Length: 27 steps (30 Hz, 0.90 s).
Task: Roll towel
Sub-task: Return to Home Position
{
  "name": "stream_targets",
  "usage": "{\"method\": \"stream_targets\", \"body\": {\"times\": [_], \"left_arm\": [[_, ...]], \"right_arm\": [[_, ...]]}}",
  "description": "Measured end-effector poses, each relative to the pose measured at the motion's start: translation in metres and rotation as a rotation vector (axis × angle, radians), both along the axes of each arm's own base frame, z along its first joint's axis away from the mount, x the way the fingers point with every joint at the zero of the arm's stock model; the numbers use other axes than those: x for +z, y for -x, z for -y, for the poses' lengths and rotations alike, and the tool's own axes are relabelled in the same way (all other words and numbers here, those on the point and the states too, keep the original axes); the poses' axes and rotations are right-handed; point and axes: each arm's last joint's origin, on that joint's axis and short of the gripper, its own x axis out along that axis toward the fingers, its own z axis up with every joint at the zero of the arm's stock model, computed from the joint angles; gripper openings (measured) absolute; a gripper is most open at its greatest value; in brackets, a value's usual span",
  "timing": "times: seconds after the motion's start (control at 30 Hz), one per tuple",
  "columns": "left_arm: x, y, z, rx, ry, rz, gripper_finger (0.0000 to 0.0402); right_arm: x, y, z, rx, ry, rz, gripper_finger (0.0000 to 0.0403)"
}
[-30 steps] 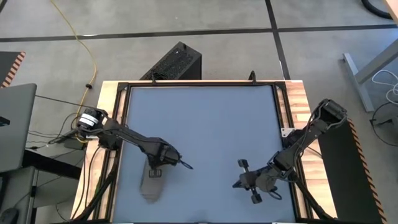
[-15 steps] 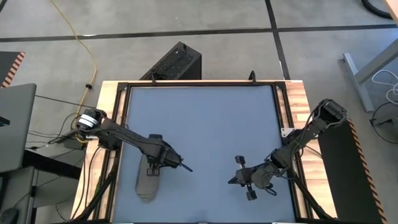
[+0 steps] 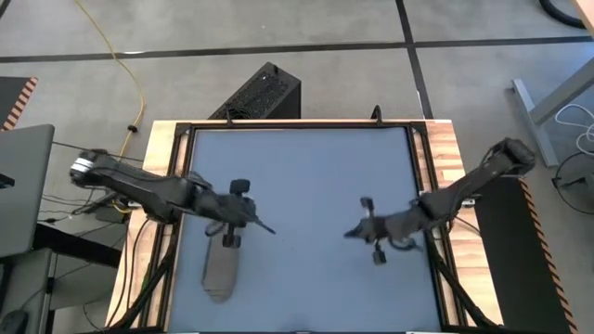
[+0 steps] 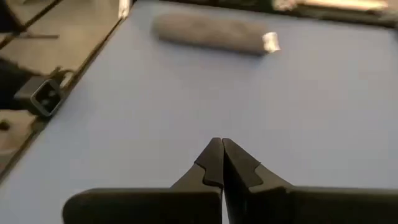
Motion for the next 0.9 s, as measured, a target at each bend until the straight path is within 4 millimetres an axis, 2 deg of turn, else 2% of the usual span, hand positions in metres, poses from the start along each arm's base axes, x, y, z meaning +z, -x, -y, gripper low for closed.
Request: {"method": "stream_targets", "body": {"times": [0.1,0.23,0.43,0.63,0.73,0.9], "left_arm": [[-0.002,0.021,-0.017,-0.012,0.017,0.204,0.0],[-0.021,0.047,-0.034,-0.016,0.076,0.465,0.0],[-0.044,0.083,-0.049,-0.001,0.109,0.758,0.0],[-0.062,0.11,-0.06,0.058,0.096,0.827,0.0],[-0.07,0.121,-0.063,0.086,0.099,0.838,0.0],[-0.091,0.132,-0.066,0.119,0.118,0.897,0.0]], "right_arm": [[0.009,0.017,0.026,-0.05,0.006,0.068,0.0019],[0.009,0.041,0.058,-0.178,-0.004,0.168,0.0023],[-0.016,0.056,0.089,-0.366,-0.11,0.32,0.0022],[-0.053,0.063,0.105,-0.419,-0.14,0.345,0.0022],[-0.063,0.067,0.111,-0.448,-0.143,0.318,0.0022],[-0.065,0.071,0.112,-0.421,-0.153,0.283,0.0022]]}}
